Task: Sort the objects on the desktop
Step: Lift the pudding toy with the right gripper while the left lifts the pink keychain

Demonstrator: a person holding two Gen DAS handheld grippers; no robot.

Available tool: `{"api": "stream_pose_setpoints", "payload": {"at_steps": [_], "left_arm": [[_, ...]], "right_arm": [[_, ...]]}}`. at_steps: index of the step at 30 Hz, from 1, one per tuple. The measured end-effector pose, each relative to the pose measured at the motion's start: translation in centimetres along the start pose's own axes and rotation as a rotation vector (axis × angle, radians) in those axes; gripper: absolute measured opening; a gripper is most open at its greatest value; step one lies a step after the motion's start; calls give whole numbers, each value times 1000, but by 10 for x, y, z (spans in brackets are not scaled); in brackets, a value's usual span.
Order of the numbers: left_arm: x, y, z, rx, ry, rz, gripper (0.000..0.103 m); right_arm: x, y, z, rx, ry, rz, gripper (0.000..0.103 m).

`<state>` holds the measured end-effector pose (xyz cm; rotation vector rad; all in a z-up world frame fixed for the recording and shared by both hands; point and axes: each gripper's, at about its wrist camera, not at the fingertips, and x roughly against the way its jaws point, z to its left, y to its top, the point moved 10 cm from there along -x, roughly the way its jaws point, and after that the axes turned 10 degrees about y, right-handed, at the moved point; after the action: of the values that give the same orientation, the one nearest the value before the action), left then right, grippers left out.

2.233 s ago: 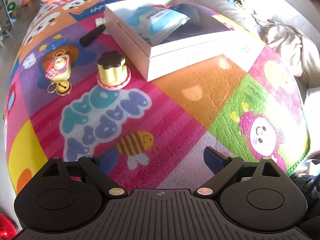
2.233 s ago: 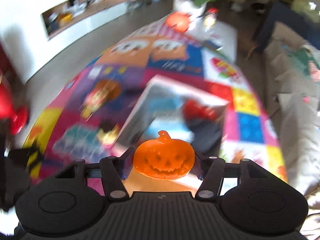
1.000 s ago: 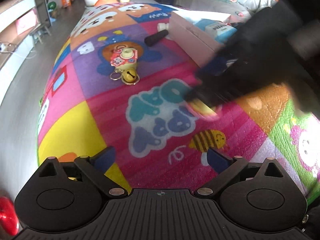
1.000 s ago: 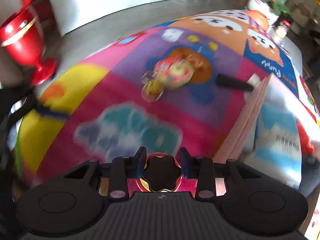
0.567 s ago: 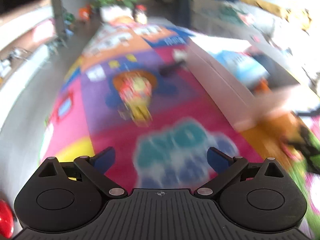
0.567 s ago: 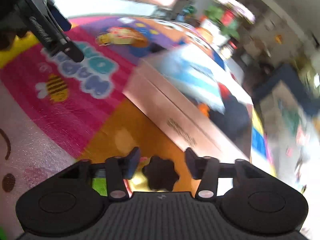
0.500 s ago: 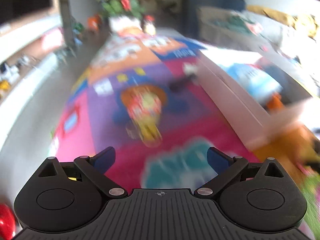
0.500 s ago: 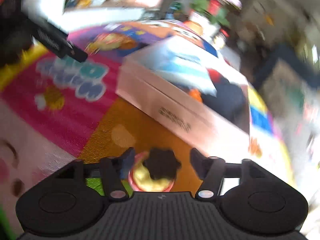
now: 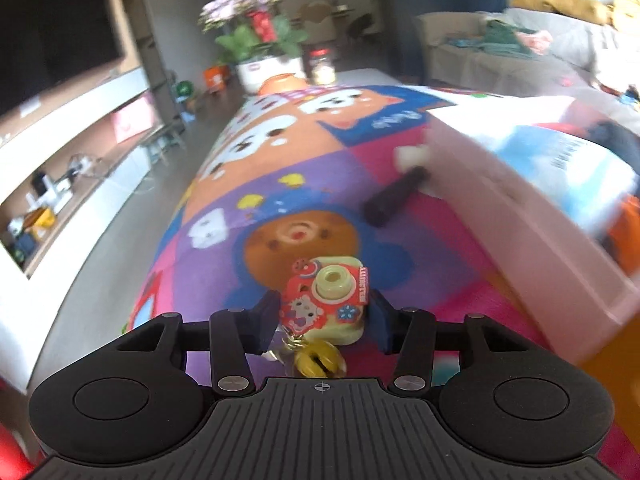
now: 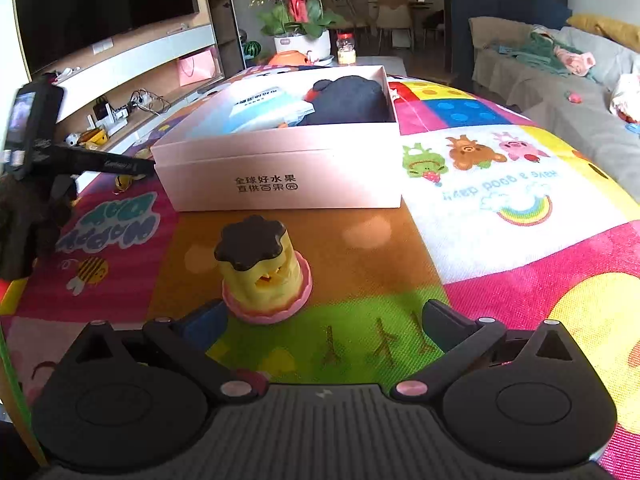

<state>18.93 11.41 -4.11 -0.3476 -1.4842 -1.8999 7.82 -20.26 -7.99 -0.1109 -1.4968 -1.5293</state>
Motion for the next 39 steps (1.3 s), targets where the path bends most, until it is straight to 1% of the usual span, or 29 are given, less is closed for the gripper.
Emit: {"api": "stream_pose_setpoints", "payload": {"at_steps": [2, 5, 9, 10, 12, 14, 17, 18, 19, 20, 22, 23, 26, 29, 31, 34, 36, 39], "left_arm": [[21, -10, -9, -18, -42, -8, 52], [53, -30, -22, -11, -136, 6, 52], [89, -53, -43, 30, -261, 37, 55], [96, -56, -48, 49, -283, 43, 56], [107, -62, -60, 81, -348, 49, 72], [119, -66, -73, 102, -425, 56, 78], [135, -69, -91, 88, -509, 54, 82], [137, -69, -94, 84, -514, 52, 85], [138, -68, -95, 78, -502, 47, 86], [136, -67, -96, 70, -478, 42, 89], [130, -66, -96, 56, -424, 36, 89], [127, -65, -97, 54, -417, 35, 90], [121, -62, -99, 56, -443, 45, 95], [114, -57, -103, 49, -439, 45, 96], [108, -51, -105, 54, -458, 38, 96], [98, -44, -106, 98, -516, 58, 99], [100, -43, -106, 115, -554, 80, 100], [112, -50, -106, 93, -603, 95, 100]], "right_arm": [[0, 0, 0, -4, -3, -11, 103], [-2, -1, 0, 4, -11, -12, 103], [-4, -2, 2, 30, -40, 5, 103], [-6, -3, 3, 42, -51, 12, 103], [-9, -4, 6, 75, -79, 30, 103], [-9, -5, 5, 72, -78, 26, 103], [-9, -5, 5, 75, -79, 26, 103], [-10, -5, 5, 77, -80, 26, 103], [-9, -5, 5, 77, -80, 26, 103], [-9, -5, 5, 76, -80, 25, 103], [-9, -5, 6, 78, -82, 25, 103], [-9, -5, 6, 78, -81, 25, 103], [-10, -5, 6, 78, -82, 25, 103], [-10, -5, 6, 78, -81, 25, 103], [-10, -5, 6, 78, -81, 25, 103], [-10, -5, 6, 78, -81, 25, 103], [-10, -5, 6, 77, -81, 25, 103], [-10, -5, 6, 77, -81, 25, 103]]}}
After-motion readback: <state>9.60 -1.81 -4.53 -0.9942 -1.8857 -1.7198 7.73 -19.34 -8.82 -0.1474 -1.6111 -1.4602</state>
